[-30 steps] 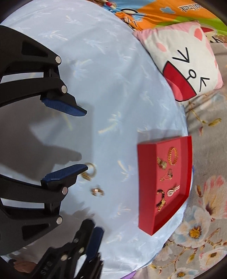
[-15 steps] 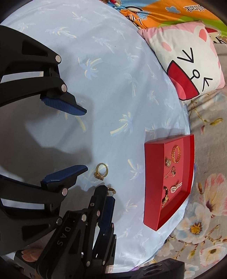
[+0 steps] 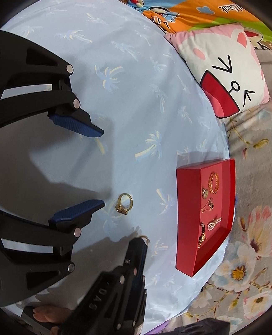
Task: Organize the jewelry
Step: 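Grasp the small gold stud earring with the right tool, then grasp the gold ring with red stone with the left tool while the right tool holds the stud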
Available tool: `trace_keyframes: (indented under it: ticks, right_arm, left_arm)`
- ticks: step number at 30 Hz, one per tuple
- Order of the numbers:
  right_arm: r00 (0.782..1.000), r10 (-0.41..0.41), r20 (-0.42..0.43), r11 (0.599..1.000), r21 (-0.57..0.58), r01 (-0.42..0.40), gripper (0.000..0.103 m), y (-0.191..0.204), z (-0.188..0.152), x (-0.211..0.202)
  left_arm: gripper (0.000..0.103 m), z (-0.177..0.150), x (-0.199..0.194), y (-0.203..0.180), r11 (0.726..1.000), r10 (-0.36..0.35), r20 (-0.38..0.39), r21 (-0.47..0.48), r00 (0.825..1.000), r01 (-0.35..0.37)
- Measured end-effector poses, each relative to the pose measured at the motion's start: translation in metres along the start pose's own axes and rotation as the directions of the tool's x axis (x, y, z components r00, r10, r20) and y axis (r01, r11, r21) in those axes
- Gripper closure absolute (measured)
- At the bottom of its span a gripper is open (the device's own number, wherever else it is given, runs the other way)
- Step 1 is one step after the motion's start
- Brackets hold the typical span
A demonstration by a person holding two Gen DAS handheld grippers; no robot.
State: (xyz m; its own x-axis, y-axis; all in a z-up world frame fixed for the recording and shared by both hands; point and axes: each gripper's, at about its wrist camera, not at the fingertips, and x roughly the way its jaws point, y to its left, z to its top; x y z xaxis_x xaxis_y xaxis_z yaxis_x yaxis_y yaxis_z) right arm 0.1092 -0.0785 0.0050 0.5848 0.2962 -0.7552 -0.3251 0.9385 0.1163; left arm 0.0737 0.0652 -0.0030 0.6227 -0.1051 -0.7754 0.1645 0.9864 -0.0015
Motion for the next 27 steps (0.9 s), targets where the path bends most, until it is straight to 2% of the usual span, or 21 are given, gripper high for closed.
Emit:
trace_keyframes:
  ticks: [8, 17, 27]
  right_arm:
    - [0.999, -0.027, 0.017, 0.998, 0.060, 0.026, 0.099, -0.030, -0.017, -0.029]
    - [0.998, -0.065, 0.009, 0.994, 0.095, 0.063, 0.099, -0.047, -0.041, -0.043]
    - [0.998, -0.061, 0.001, 0.992, 0.109, 0.061, 0.099, -0.050, -0.047, -0.038]
  left_arm:
    - [0.043, 0.005, -0.002, -0.012, 0.998, -0.056, 0.012, 0.035, 0.998, 0.056]
    - [0.044, 0.021, 0.015, -0.032, 0.995, -0.054, -0.008, 0.086, 0.999, 0.055]
    - [0.047, 0.025, 0.020, -0.027, 0.996, -0.073, 0.009, 0.046, 0.997, 0.073]
